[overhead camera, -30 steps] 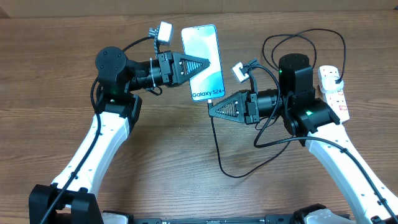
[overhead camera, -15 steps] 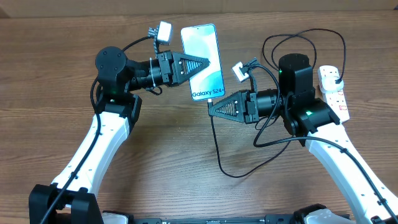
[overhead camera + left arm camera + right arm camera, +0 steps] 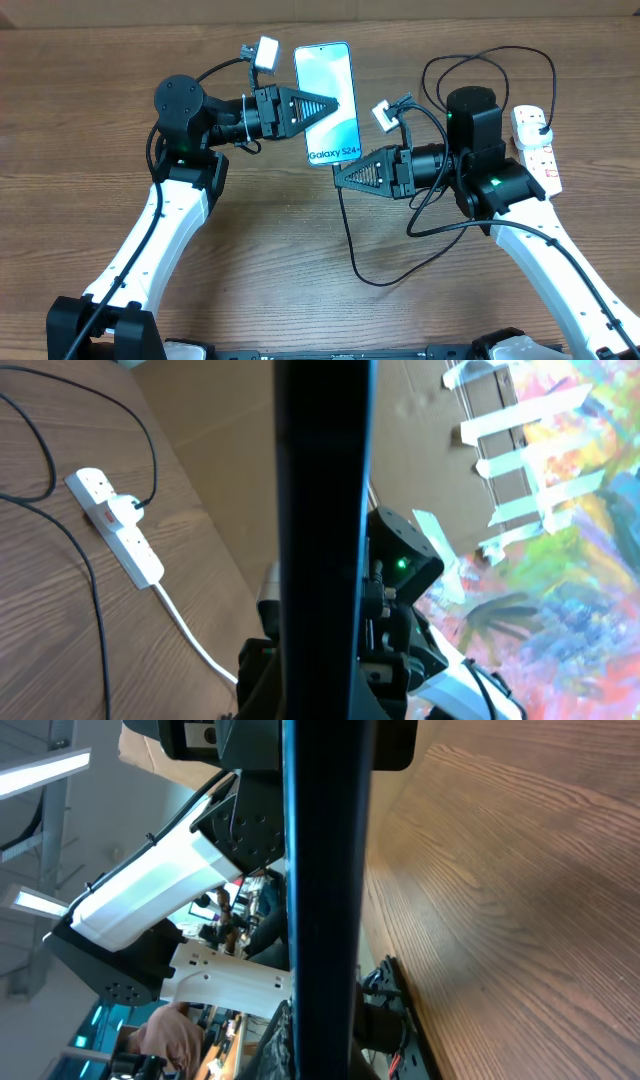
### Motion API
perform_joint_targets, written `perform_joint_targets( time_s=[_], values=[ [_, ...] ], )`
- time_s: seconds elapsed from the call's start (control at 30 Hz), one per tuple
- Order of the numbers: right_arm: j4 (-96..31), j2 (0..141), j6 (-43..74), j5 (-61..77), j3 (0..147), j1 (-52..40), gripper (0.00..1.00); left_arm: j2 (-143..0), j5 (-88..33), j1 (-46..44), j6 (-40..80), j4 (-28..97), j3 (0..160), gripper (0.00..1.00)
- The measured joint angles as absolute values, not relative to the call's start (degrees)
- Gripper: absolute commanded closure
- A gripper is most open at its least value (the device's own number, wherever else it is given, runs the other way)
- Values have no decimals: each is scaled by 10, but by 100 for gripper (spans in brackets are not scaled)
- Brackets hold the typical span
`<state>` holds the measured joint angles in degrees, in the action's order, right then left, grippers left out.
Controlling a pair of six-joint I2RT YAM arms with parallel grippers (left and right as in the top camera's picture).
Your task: Plug charger to phone and switch on socket
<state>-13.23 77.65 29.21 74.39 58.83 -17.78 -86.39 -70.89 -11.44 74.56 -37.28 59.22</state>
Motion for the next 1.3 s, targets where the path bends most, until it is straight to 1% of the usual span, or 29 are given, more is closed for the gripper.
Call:
perform_joint_targets(
  time_s=[0.37, 0.5, 0.7, 1.0, 1.07, 1.1, 1.17, 1.3],
  values=[
    [-131, 776, 307, 729, 588, -181, 96, -864, -715, -114, 733, -373, 592, 96],
    [-110, 776, 318, 724, 586, -182, 96, -864, -708, -114, 731, -371, 593, 96],
    [-58, 777, 354, 719, 580, -181, 96, -864, -695, -114, 724, -329, 604, 96],
    [-56, 778, 372, 706, 577, -181, 95, -864, -688, -114, 714, -310, 605, 96],
    [-57, 778, 374, 702, 577, -181, 75, -864, -686, -114, 713, -305, 605, 96],
    [-56, 778, 376, 702, 577, -181, 61, -864, -684, -113, 709, -298, 605, 96],
    [-47, 778, 372, 679, 579, -181, 40, -864, -708, -114, 704, -279, 603, 96],
    [-79, 778, 352, 653, 580, -179, 32, -864, -763, -138, 696, -262, 599, 96]
  ],
)
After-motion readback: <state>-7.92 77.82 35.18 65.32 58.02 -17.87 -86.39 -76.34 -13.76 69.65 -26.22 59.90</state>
